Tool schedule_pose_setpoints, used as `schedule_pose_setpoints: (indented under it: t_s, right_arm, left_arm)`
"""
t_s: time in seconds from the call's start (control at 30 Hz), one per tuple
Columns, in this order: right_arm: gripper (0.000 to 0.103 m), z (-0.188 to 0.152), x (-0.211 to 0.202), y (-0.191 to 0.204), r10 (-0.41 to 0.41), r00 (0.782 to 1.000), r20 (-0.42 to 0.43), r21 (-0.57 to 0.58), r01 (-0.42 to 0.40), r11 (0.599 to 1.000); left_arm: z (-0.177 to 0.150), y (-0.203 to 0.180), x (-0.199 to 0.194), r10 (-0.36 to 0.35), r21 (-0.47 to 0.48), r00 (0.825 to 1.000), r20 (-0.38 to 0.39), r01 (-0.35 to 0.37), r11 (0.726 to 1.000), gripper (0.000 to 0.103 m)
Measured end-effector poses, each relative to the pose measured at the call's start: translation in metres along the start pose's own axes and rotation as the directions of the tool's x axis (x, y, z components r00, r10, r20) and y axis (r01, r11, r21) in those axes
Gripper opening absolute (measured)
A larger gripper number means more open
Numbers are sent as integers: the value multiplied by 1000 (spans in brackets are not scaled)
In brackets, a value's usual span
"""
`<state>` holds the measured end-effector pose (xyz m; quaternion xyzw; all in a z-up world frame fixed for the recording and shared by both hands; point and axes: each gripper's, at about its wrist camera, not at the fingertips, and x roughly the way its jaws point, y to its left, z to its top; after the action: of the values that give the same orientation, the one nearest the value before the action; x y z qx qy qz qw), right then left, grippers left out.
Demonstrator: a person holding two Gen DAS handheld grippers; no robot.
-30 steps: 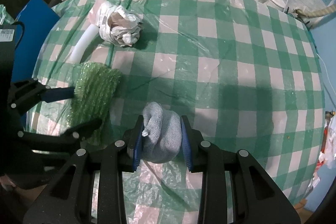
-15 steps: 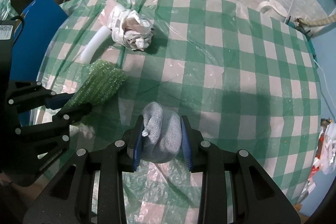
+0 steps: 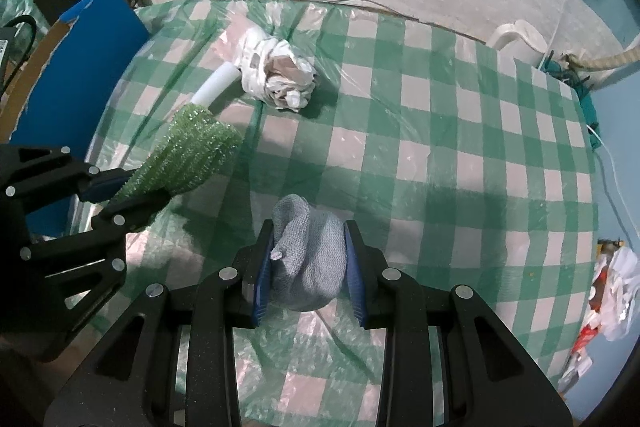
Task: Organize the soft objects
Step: 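Grasp the green glittery mesh pad with the left gripper while the right holds the grey ball, then carry the grey ball and green mesh pad over the cardboard box with both grippers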
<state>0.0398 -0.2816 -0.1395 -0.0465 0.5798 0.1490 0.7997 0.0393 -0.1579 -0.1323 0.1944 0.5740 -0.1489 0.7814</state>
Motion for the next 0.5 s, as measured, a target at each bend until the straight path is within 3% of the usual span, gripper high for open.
schedule_pose_setpoints:
  t_s: [0.5]
  right_arm:
    - [31,3,-20,20,-1,999,34,-43,3,999]
  left_arm:
    - [-14,18,-27,39,-30,998,40,-38,999,14]
